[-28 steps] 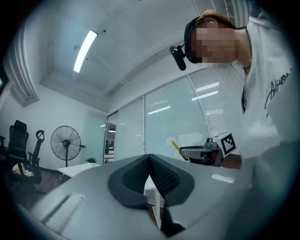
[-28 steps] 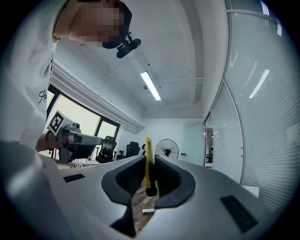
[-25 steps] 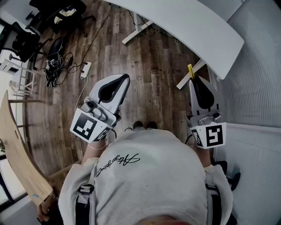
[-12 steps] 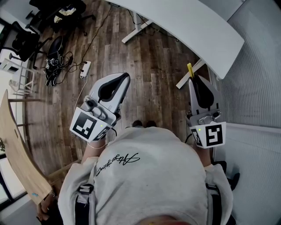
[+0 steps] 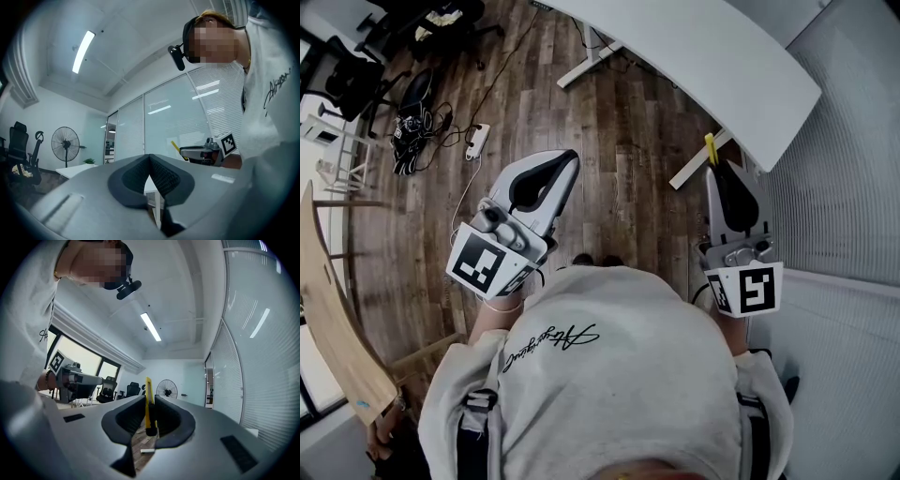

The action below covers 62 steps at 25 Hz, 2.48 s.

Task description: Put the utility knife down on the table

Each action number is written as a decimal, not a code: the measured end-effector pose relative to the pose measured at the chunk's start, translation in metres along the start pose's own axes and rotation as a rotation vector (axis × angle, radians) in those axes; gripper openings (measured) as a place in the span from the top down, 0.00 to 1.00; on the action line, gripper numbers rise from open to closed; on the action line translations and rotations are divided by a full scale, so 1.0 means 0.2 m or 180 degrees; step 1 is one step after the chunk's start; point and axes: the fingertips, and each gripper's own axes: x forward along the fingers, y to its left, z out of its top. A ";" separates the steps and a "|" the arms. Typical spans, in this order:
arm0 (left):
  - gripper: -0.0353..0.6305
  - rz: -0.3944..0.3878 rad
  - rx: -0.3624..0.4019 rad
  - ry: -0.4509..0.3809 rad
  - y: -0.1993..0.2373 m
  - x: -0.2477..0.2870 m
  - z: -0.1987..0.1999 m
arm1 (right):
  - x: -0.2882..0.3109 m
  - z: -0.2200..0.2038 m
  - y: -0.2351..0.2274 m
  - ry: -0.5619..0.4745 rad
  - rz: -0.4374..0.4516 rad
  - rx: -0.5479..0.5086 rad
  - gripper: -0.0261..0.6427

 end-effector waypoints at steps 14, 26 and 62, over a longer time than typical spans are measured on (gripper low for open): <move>0.95 0.0158 -0.0086 0.0006 0.01 0.04 -0.05 | 0.06 -0.09 -0.05 0.0027 0.0121 0.0083 0.87; 0.95 -0.0037 -0.0038 -0.0016 0.38 0.30 -0.14 | 0.44 -0.18 -0.20 0.0016 -0.0001 -0.0019 0.87; 0.95 -0.0450 -0.0114 -0.0051 1.20 0.86 -0.16 | 1.25 -0.23 -0.52 0.0073 -0.0424 0.0003 0.87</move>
